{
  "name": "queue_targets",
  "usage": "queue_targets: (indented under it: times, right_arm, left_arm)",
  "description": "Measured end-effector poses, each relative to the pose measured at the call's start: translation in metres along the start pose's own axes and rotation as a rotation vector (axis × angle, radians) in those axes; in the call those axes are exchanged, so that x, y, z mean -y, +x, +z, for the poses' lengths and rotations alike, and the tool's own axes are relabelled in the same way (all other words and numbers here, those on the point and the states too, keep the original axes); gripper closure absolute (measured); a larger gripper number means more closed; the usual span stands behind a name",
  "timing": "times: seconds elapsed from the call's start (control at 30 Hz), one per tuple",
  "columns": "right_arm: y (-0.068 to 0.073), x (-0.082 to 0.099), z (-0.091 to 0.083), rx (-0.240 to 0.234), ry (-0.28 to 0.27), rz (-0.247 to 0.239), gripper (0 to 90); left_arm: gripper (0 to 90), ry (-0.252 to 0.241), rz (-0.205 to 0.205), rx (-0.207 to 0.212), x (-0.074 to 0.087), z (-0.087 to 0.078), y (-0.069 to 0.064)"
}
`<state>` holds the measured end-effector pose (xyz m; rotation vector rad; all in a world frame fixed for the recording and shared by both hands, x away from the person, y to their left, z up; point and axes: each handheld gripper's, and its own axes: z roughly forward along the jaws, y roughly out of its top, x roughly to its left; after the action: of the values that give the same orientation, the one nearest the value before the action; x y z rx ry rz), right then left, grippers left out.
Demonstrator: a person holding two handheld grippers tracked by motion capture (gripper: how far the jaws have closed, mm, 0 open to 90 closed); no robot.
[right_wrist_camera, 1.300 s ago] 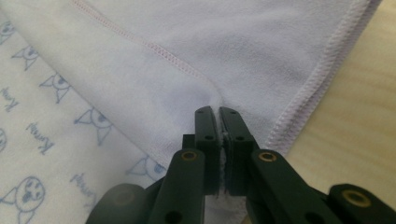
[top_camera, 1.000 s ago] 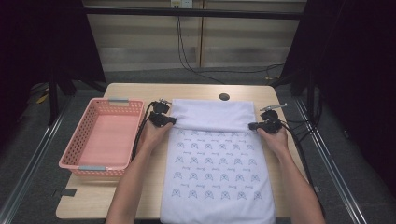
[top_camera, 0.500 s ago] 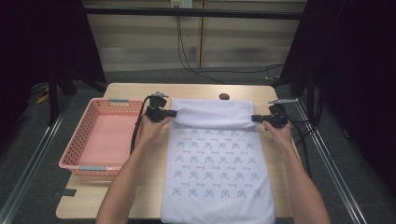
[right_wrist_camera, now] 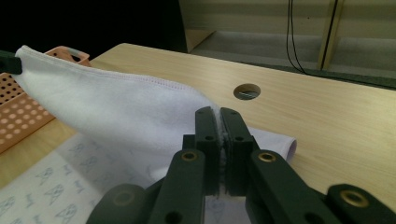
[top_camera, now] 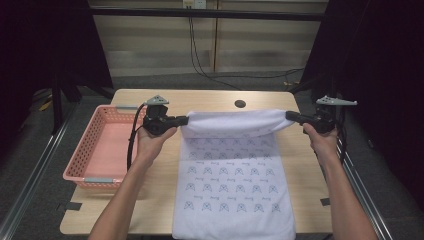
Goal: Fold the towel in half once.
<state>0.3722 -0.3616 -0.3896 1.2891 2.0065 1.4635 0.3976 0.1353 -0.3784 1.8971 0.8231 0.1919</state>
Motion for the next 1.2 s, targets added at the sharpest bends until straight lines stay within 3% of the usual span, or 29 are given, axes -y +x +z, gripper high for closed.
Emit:
queue_targets:
  times: [0.2,0.27,0.37,0.47,0.53,0.63,0.7,0.83,1.0,1.07,1.13,1.2]
  right_arm:
    - [0.015,-0.011,-0.028,-0.05,-0.003,-0.021,87.4]
    - [0.022,-0.015,-0.037,-0.055,-0.009,-0.044,87.5]
    - [0.036,-0.023,-0.051,-0.062,-0.017,-0.075,87.5]
    - [0.049,-0.025,-0.069,-0.083,-0.042,-0.092,87.5]
    - [0.057,-0.016,-0.076,-0.104,-0.04,-0.095,87.5]
    - [0.07,0.009,-0.081,-0.117,0.008,-0.123,87.5]
    - [0.078,0.023,-0.085,-0.123,0.032,-0.128,87.5]
    - [0.09,0.041,-0.096,-0.143,0.032,-0.126,87.4]
    - [0.104,0.071,-0.109,-0.168,0.063,-0.122,87.3]
    - [0.108,0.087,-0.106,-0.155,0.124,-0.139,87.1]
    - [0.109,0.105,-0.102,-0.174,0.158,-0.115,86.9]
    - [0.111,0.123,-0.096,-0.169,0.233,-0.12,86.1]
  left_arm:
    - [87.7,-0.036,0.033,0.02,-0.006,-0.028,-0.017]
    - [87.7,-0.038,0.071,0.0,-0.013,-0.037,-0.025]
    - [87.7,-0.074,0.086,-0.002,-0.02,-0.053,-0.037]
    - [87.7,-0.05,0.13,-0.011,-0.016,-0.067,-0.052]
    - [87.7,-0.05,0.128,-0.005,-0.003,-0.074,-0.057]
    - [87.7,-0.048,0.115,0.002,0.022,-0.078,-0.06]
    - [87.7,-0.034,0.107,0.011,0.03,-0.077,-0.06]
    - [87.7,-0.058,0.089,0.046,0.045,-0.086,-0.065]
    - [87.4,0.017,0.093,0.05,0.076,-0.086,-0.071]
    - [87.3,0.077,0.09,0.069,0.094,-0.08,-0.073]
    - [86.6,0.114,0.072,0.084,0.112,-0.074,-0.073]
    - [86.6,0.147,0.052,0.101,0.128,-0.069,-0.073]
